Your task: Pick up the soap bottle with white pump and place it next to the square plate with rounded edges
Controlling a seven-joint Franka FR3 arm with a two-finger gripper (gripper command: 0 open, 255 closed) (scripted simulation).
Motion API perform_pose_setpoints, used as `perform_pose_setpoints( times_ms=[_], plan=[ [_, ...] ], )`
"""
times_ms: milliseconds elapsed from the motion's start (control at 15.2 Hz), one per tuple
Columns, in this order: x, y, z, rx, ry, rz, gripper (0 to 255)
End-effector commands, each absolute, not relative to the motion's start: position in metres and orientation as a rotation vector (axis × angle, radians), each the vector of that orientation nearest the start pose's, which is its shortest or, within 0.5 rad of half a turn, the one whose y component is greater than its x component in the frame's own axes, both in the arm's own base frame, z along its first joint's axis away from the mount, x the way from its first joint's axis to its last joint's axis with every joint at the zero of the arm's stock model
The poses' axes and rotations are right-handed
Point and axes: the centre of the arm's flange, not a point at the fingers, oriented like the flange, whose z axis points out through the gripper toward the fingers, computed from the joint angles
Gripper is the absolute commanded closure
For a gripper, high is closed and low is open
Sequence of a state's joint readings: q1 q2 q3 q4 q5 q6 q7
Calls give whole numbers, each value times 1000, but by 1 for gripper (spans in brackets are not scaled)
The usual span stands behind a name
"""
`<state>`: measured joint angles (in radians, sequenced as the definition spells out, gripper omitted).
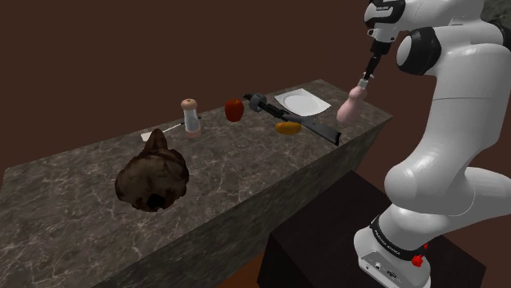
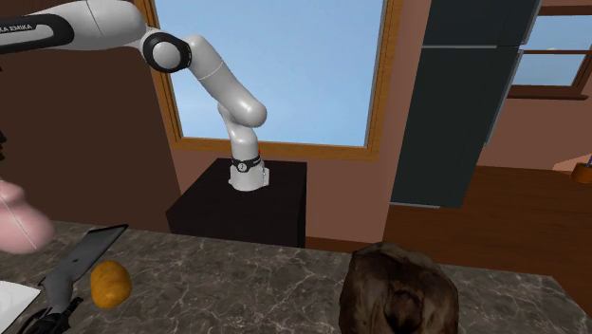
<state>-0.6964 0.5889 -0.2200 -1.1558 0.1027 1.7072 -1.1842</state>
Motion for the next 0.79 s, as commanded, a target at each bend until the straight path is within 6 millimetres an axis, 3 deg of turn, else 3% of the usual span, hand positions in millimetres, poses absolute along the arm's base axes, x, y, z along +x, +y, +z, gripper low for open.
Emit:
perform_pose_setpoints(
  times_ms=[0,264,726],
  plan=[
    [478,-538,461,-3098,-448,47,0],
    [479,-539,511,-3098,-448,47,0],
    [479,-539,511,-3098,-448,47,0]
  ],
)
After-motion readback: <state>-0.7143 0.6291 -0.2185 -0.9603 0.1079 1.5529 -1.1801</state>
